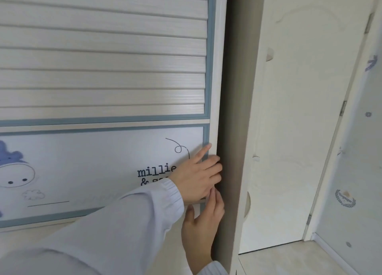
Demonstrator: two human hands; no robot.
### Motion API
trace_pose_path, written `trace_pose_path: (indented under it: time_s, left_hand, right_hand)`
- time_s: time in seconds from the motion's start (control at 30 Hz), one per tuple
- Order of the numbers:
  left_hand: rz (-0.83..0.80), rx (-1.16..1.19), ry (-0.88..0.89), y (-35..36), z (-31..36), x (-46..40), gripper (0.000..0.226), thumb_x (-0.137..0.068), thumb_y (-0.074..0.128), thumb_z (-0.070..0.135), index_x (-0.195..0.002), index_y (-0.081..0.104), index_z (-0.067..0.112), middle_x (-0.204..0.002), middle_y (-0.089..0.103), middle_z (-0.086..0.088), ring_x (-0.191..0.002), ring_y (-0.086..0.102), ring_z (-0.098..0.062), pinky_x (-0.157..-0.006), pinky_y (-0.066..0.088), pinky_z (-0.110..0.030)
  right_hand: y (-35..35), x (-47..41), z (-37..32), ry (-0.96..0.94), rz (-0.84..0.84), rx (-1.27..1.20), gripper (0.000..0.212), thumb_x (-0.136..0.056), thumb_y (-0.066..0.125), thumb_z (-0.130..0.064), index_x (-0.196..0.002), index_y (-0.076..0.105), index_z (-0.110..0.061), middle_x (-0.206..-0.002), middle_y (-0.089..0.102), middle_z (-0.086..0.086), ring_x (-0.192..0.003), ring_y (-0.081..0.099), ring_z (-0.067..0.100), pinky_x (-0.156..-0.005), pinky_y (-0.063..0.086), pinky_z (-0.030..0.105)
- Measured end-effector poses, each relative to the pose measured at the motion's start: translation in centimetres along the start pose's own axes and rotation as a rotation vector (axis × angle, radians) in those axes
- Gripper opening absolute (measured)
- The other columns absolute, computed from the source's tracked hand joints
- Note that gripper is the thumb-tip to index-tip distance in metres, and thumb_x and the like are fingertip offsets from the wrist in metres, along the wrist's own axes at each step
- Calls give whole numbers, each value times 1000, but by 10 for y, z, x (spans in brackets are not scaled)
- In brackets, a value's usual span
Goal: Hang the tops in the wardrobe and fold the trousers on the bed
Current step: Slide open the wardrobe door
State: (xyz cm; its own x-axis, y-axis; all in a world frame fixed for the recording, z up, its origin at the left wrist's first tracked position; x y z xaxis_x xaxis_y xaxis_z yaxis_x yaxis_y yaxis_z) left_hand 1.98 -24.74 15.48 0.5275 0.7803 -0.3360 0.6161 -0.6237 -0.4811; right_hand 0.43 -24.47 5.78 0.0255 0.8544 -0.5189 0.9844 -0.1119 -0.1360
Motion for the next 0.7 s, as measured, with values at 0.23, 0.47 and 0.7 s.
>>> trace_pose_path:
  time_s: [0.23,0.47,0.7]
  left_hand:
    - [-65,-97,1,4,-24,52,30,-91,38,30,-84,65,19,-89,62,0,-97,58,-23,-115,11,-46]
    - [-192,-72,-73,7,-48,119,21,-85,45,26,-83,64,19,-89,62,2,-105,57,-22,-113,23,-45]
    - [-500,-100,-213,23,-71,189,36,-87,41,36,-90,72,17,-97,67,-3,-112,54,-25,-114,16,-48]
  right_hand:
    - [43,6,-10,-94,-188,5,53,-74,72,-10,-124,54,-12,-110,50,-1,-97,37,5,-80,36,24]
    - [127,41,-25,10,-618,-113,42,-90,53,-28,-129,45,-13,-112,63,3,-100,59,20,-76,41,22]
    - [182,93,-61,-118,-749,-47,41,-80,31,-50,-116,35,-30,-112,57,-4,-96,47,-3,-85,38,12]
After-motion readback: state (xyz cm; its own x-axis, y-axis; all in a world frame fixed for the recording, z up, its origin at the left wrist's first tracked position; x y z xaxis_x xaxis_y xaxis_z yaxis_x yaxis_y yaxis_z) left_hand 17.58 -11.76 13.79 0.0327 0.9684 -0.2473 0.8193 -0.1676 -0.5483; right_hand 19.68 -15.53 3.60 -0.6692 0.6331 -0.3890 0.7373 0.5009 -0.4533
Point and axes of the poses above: each hand's wrist, its own x-axis away from the middle knuckle, its own y-axis out of the palm, z = x × y, the point moved 10 cm from there along -x, towards the middle knuckle
